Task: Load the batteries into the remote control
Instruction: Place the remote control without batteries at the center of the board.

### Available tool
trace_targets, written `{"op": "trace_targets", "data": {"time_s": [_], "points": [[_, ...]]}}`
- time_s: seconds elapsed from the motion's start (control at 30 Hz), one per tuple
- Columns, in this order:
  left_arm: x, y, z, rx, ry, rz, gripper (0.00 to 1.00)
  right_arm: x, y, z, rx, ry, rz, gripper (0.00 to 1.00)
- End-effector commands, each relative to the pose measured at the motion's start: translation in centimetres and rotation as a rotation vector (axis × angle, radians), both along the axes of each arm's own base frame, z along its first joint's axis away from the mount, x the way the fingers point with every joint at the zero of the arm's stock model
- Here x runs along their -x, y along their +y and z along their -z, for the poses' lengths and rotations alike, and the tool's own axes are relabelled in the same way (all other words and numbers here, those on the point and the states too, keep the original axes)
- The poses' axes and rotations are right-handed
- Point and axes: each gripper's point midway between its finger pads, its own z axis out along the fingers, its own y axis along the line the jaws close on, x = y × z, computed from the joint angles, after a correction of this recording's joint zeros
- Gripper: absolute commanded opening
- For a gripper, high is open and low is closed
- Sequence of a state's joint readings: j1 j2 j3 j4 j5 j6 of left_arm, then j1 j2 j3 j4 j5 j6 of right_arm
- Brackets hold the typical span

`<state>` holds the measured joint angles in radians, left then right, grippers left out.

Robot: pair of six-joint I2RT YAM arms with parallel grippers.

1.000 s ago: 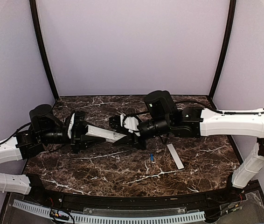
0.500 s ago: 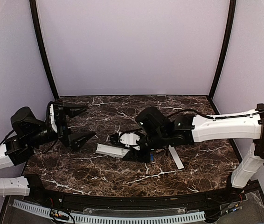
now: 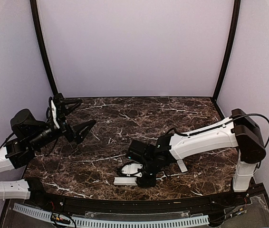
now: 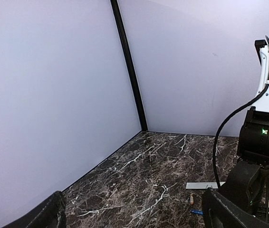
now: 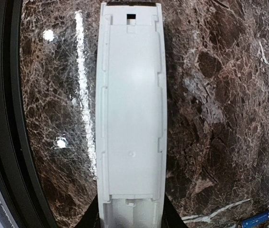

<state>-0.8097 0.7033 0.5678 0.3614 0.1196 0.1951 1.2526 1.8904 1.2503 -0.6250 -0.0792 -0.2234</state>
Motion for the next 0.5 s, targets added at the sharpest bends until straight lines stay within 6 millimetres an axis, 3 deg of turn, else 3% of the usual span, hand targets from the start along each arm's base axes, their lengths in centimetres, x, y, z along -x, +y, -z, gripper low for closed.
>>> {"op": "trace_targets", "data": {"time_s": [0.0, 0.23, 0.47], "points": [[-0.4, 0.6, -0.4, 0.006, -0.005, -0.039, 0.99, 0.3, 0.2, 0.2, 0.024, 0.010, 0.002, 0.25], [-0.5, 0.4, -0.2, -0.004, -0.001, -0.037, 0.99, 0.4, -0.2, 1.2, 0.066, 0.013, -0.018, 0.38], [-0.5, 0.4, 0.1, -0.015, 0.002, -0.038, 0.99, -0.5, 0.2, 0.4, 0.089, -0.028, -0.033, 0.43]]}}
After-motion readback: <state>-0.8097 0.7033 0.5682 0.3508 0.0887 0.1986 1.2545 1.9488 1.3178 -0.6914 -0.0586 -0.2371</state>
